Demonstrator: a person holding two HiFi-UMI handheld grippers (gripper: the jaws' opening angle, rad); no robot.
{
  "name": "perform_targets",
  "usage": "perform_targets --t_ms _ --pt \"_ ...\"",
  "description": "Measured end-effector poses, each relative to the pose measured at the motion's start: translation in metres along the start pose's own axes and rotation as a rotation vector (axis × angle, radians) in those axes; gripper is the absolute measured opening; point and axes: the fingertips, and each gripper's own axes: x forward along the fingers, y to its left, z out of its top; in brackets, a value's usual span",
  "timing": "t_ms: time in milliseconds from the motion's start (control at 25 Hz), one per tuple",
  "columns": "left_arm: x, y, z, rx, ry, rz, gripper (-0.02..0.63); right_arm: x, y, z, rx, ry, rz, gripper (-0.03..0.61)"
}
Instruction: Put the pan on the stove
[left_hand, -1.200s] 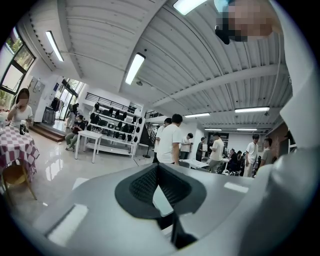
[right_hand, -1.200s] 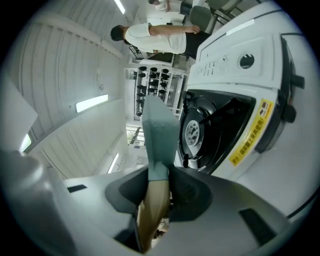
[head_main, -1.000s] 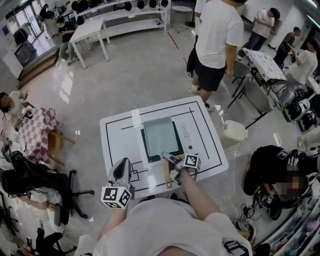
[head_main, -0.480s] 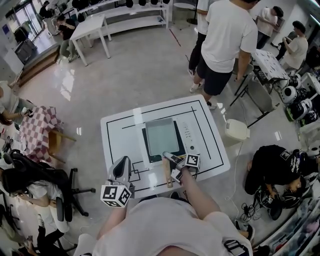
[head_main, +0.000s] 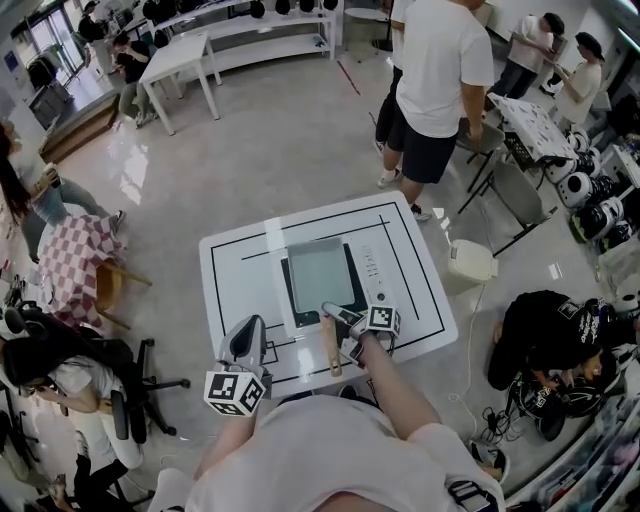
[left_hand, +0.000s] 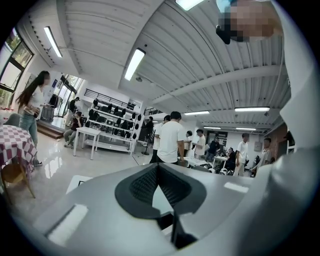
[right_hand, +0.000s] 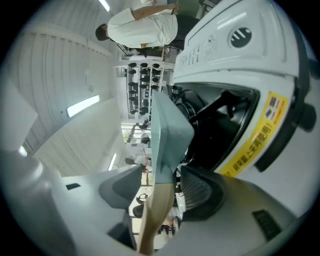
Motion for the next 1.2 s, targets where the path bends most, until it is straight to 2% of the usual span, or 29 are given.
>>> perform_targets --t_ms 240,440,560,600,680,720,880,1200 --pt "0.003 -0.004 -0.005 -0.001 0.001 -0.008 0.011 -0.028 -0.005 0.004 -0.265 -0.015 -0.166 0.221" --pt "0.007 -0.010 -0.003 0.008 -0.006 -0.020 0.011 -0.062 0.018 0.008 -0.467 -0.067 -0.260 0.220" --pt "0.006 -0.016 -0.003 0.005 -0.008 -0.023 0.011 -0.081 0.056 0.011 -0.652 -0.124 -0.281 0.217" --pt "0.006 -0.018 -0.002 0.007 -0.009 -0.023 0.011 -0.086 0.072 0.011 -0.723 -0.146 -0.279 0.193" --pt "0.007 -0.021 -0.001 0.008 -0.015 -0.030 0.011 -0.093 0.104 0.010 -0.876 -0.186 -0.281 0.034" --pt "0.008 -0.022 -0.001 0.004 -0.020 -0.035 0.011 -0.095 0.119 0.009 -0.953 -0.202 -0.282 0.017" --pt "0.005 -0.032 -0.002 0.004 -0.028 -0.051 0.011 -0.103 0.171 -0.001 -1.182 -0.270 -0.281 0.009" --pt "-0.006 -0.052 0.006 0.070 -0.061 -0.064 0.011 -0.134 0.241 -0.017 -1.410 -0.444 -0.357 0.008"
